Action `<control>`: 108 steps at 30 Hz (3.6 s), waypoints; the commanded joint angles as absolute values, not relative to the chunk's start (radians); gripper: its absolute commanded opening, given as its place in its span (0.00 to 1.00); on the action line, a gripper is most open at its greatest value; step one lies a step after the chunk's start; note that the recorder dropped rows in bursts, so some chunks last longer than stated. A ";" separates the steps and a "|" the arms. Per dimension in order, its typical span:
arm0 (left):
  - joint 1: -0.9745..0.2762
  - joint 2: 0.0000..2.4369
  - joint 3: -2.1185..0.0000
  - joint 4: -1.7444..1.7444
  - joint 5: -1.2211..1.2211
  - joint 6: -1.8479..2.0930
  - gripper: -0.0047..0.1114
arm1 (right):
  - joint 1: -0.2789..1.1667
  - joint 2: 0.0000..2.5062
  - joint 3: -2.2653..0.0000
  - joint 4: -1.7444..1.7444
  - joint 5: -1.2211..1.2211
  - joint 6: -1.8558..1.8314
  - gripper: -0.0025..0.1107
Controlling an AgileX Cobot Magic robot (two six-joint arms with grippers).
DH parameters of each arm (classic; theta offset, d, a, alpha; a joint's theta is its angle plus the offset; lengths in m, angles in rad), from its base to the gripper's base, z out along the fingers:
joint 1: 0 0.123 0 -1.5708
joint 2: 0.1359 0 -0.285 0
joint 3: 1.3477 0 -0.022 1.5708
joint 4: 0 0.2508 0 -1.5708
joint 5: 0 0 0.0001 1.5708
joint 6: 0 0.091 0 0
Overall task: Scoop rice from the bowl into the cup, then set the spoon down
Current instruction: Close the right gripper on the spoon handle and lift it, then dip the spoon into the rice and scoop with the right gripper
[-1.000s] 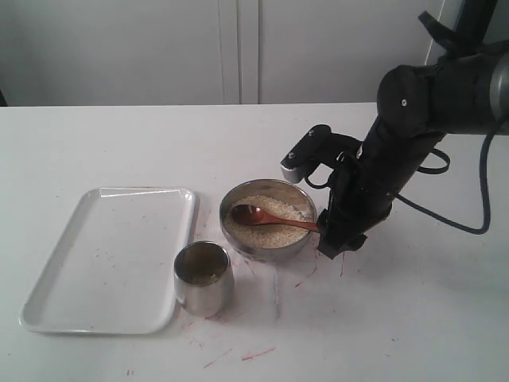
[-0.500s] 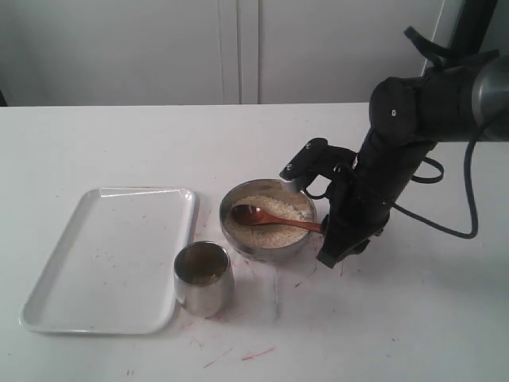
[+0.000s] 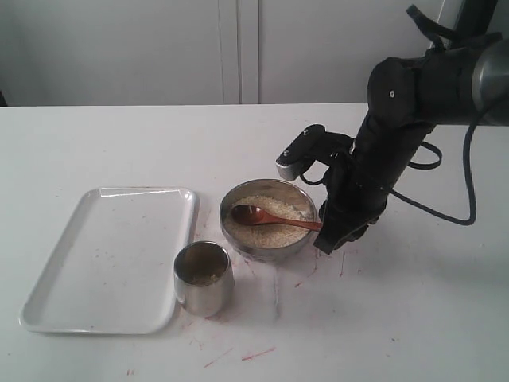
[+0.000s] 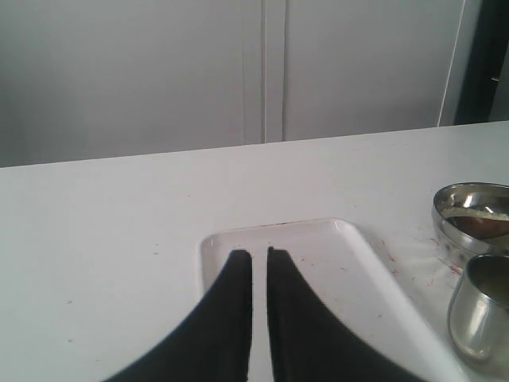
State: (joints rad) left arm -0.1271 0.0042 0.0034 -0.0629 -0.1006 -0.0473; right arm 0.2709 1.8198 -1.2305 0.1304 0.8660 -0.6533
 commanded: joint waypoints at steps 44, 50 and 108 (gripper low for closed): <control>-0.130 0.000 0.000 -0.067 -0.105 -0.049 0.16 | 0.272 1.819 -1.246 0.129 0.910 -0.652 0.04; -0.130 0.000 0.000 -0.067 -0.105 -0.049 0.16 | 0.272 1.817 -1.246 0.133 0.912 -0.652 0.02; -0.130 0.000 0.000 -0.067 -0.105 -0.049 0.16 | 0.666 1.657 -1.243 -0.717 1.140 -0.153 0.02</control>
State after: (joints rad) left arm -0.1271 0.0042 0.0034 -0.0629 -0.1006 -0.0473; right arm 0.6374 1.6682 -1.2424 -0.6780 1.1239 -0.1762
